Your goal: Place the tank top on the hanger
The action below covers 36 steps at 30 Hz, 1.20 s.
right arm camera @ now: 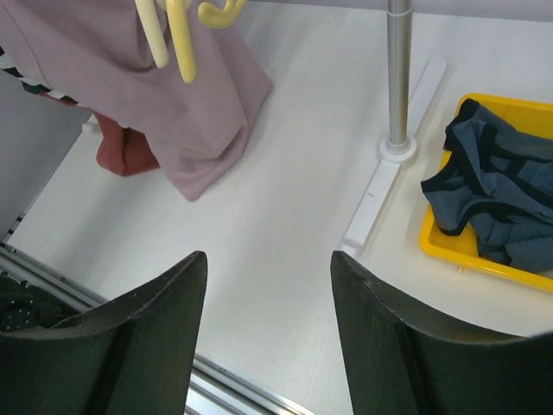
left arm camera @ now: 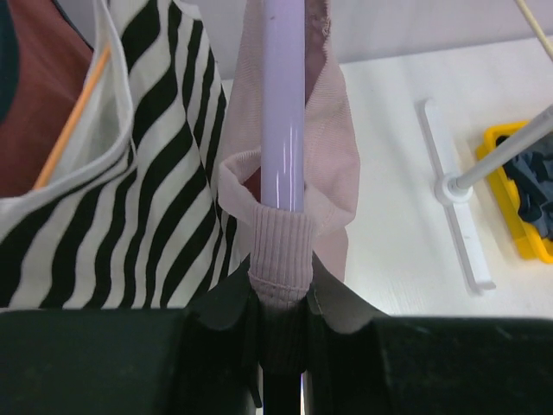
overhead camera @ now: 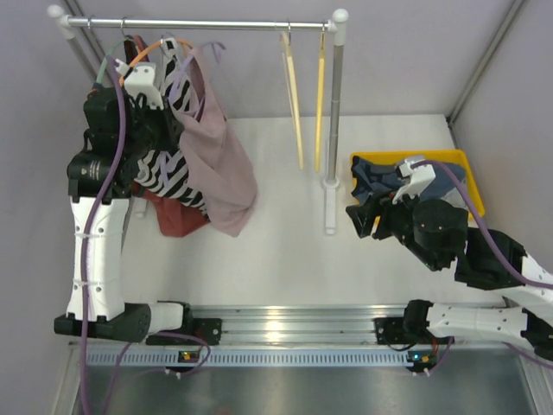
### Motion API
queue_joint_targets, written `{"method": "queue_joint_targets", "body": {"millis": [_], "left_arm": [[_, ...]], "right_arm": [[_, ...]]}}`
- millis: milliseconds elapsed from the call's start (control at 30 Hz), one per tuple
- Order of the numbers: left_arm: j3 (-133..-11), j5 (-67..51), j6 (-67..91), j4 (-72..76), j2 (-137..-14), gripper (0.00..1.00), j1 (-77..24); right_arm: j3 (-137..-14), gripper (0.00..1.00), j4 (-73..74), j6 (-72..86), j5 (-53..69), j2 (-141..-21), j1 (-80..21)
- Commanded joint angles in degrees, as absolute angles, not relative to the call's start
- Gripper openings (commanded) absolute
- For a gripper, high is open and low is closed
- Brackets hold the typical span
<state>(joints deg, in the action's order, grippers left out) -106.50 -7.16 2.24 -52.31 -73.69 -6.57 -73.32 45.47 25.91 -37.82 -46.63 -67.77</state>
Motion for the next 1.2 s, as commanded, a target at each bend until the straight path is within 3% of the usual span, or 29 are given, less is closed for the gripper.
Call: {"method": "queue_joint_targets", "body": {"millis": [0,500,967,1167], "left_arm": [[-111.79,-11.69,2.99,-41.40,-74.79,0.00,-3.17],[-124.98,-13.89,3.60,-42.45,-86.21,0.00,-0.44],[-122.88,-11.78,3.16,-43.95,-89.12,0.00,-0.44],[-121.73,-9.93,3.25,-45.35,-88.07,0.16,-0.44]], "right_arm": [[-76.46,0.59,45.52,24.61,-36.39,-47.11,-67.76],[-76.64,0.60,46.58,24.26,-35.68,-47.55,-67.76],[-76.12,0.60,45.27,23.82,-35.24,-48.96,-67.76],[-75.59,0.60,44.83,24.08,-34.98,-49.13,-67.76]]}}
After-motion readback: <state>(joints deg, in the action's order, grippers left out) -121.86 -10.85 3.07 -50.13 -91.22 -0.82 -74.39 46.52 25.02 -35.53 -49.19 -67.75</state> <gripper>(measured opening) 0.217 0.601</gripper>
